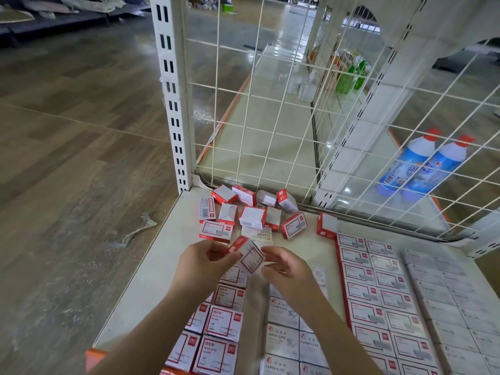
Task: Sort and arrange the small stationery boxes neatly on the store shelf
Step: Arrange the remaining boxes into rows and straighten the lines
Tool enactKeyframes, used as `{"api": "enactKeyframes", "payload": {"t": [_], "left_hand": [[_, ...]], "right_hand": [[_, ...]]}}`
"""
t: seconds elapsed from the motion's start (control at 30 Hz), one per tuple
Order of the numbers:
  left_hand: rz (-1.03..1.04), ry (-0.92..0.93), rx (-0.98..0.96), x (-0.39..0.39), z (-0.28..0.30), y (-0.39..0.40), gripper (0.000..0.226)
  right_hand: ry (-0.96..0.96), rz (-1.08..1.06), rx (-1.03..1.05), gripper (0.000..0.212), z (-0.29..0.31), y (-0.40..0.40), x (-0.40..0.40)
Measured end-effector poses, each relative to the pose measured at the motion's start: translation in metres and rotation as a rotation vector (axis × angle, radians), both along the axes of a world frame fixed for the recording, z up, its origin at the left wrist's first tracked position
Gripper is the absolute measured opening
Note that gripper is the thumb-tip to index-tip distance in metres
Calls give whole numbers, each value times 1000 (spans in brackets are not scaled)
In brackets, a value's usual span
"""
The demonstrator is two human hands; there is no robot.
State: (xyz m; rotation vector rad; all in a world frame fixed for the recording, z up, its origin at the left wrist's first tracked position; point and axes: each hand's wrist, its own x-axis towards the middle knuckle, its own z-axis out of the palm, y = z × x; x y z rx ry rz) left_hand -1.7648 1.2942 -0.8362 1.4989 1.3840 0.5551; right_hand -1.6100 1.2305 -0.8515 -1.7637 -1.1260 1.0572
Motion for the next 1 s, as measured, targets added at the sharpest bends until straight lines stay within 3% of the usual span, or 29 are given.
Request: {"api": "enactKeyframes", "payload": {"t": [0.3, 0.43, 0.53, 0.67, 0.8, 1.0], "left_hand": [[144, -132, -240, 0, -1, 2, 19], [-22, -22, -159, -2, -1, -1, 10], [-183, 44, -126, -3, -2, -5, 5], [-207, 48, -140, -2, -3, -5, 5], [-135, -24, -195, 3, -2, -6, 24], [-74, -20, -194, 9, -4, -7, 29]], "right_hand": [[-64, 19, 40, 33, -1, 0, -7], [-60, -15, 89, 16, 2, 0, -6], [-31, -5, 90, 16, 6, -1, -2], [30, 38, 48, 17, 9, -4, -1], [23, -113, 87, 17, 6, -1, -1], [297, -309, 73, 18, 3, 6, -13]]}}
